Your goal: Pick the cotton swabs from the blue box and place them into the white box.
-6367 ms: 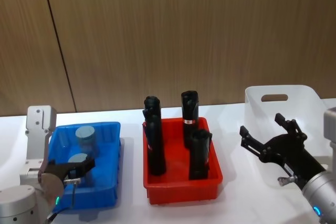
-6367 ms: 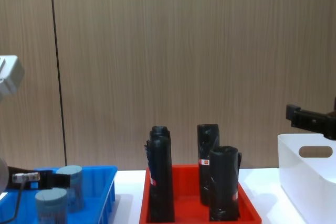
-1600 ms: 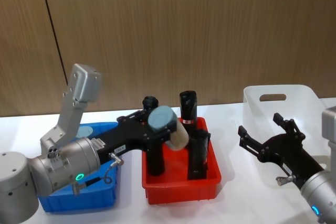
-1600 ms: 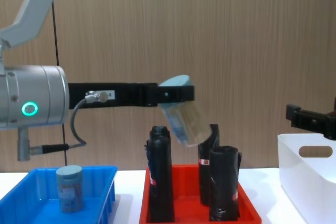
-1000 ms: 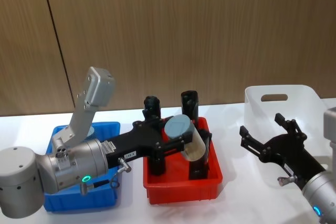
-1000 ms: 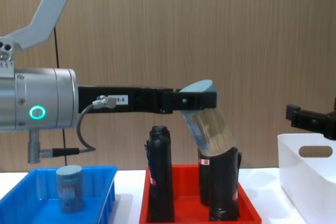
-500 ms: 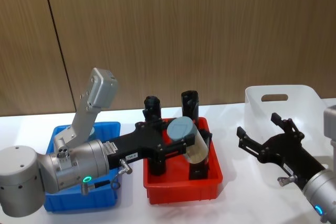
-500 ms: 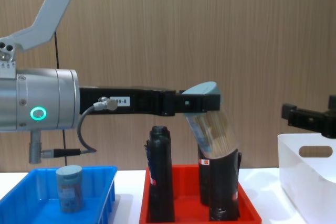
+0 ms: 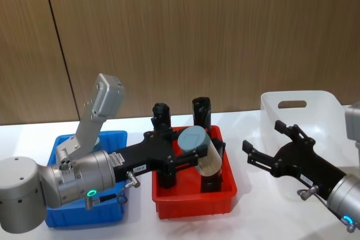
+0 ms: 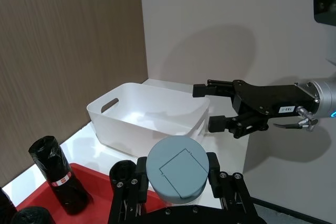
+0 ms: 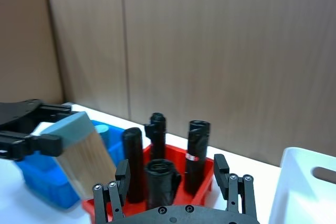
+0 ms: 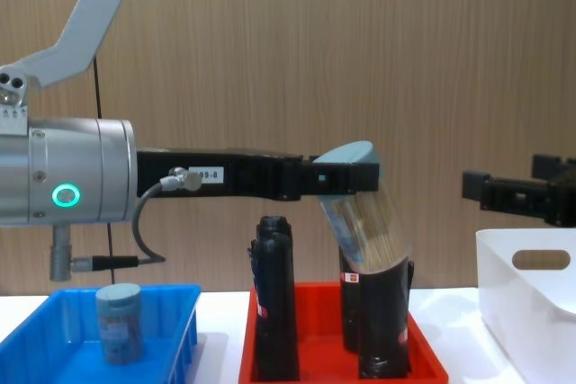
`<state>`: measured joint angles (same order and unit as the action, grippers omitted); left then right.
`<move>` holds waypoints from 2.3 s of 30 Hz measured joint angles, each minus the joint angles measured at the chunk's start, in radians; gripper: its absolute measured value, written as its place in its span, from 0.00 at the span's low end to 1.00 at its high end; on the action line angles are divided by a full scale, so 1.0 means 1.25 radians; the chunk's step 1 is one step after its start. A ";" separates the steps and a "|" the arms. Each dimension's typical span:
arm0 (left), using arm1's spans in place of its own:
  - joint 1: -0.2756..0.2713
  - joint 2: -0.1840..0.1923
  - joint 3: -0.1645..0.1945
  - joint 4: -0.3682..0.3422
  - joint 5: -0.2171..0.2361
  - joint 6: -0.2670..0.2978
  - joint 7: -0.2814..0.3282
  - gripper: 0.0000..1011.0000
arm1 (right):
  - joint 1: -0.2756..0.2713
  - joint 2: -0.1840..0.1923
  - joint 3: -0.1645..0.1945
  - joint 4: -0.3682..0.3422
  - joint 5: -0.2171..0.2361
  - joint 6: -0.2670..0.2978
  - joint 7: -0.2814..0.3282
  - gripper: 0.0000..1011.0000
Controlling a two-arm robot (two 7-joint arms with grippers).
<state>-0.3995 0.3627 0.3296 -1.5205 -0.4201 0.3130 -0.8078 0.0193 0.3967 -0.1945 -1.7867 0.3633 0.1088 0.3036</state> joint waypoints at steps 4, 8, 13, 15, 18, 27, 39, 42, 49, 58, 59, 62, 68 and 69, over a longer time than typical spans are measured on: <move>0.000 0.000 0.001 0.000 0.000 0.000 -0.001 0.66 | 0.012 0.013 0.005 -0.001 0.013 0.020 0.057 0.99; -0.001 0.000 0.001 0.000 0.001 -0.001 -0.001 0.66 | 0.024 0.022 0.007 -0.001 0.020 0.036 0.106 0.99; -0.001 0.000 0.001 0.001 0.001 -0.001 -0.002 0.66 | 0.046 0.032 0.007 0.008 0.021 0.056 0.177 0.99; -0.001 0.000 0.001 0.001 0.001 -0.001 -0.002 0.66 | 0.054 0.034 0.005 0.012 0.020 0.061 0.196 0.99; -0.001 0.000 0.001 0.001 0.001 -0.001 -0.002 0.66 | 0.070 0.034 0.000 0.022 0.012 0.071 0.235 0.99; -0.001 0.000 0.001 0.001 0.001 -0.001 -0.002 0.66 | 0.114 0.018 -0.024 0.058 -0.022 0.086 0.313 0.99; -0.001 0.000 0.001 0.001 0.001 -0.001 -0.002 0.66 | 0.154 -0.008 -0.052 0.101 -0.060 0.082 0.349 0.99; -0.001 0.000 0.001 0.001 0.001 -0.001 -0.002 0.66 | 0.161 -0.013 -0.058 0.110 -0.070 0.079 0.354 0.99; -0.001 0.000 0.001 0.001 0.001 -0.001 -0.002 0.66 | 0.177 -0.025 -0.073 0.129 -0.095 0.066 0.357 0.99; -0.001 0.000 0.001 0.000 0.001 -0.001 -0.002 0.66 | 0.192 -0.037 -0.089 0.145 -0.127 0.047 0.356 0.99; -0.001 0.000 0.001 0.000 0.001 -0.001 -0.002 0.66 | 0.193 -0.038 -0.090 0.146 -0.130 0.045 0.356 0.99; -0.001 0.000 0.001 0.001 0.001 -0.001 -0.002 0.66 | 0.197 -0.041 -0.095 0.150 -0.138 0.042 0.355 0.99; -0.001 0.000 0.001 0.000 0.001 -0.001 -0.002 0.66 | 0.207 -0.049 -0.104 0.158 -0.158 0.038 0.354 0.99; -0.001 0.000 0.001 0.000 0.001 -0.001 -0.002 0.66 | 0.209 -0.051 -0.106 0.159 -0.161 0.037 0.354 0.99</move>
<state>-0.4003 0.3626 0.3302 -1.5200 -0.4192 0.3122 -0.8107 0.2808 0.3331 -0.3274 -1.5877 0.1620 0.1549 0.7455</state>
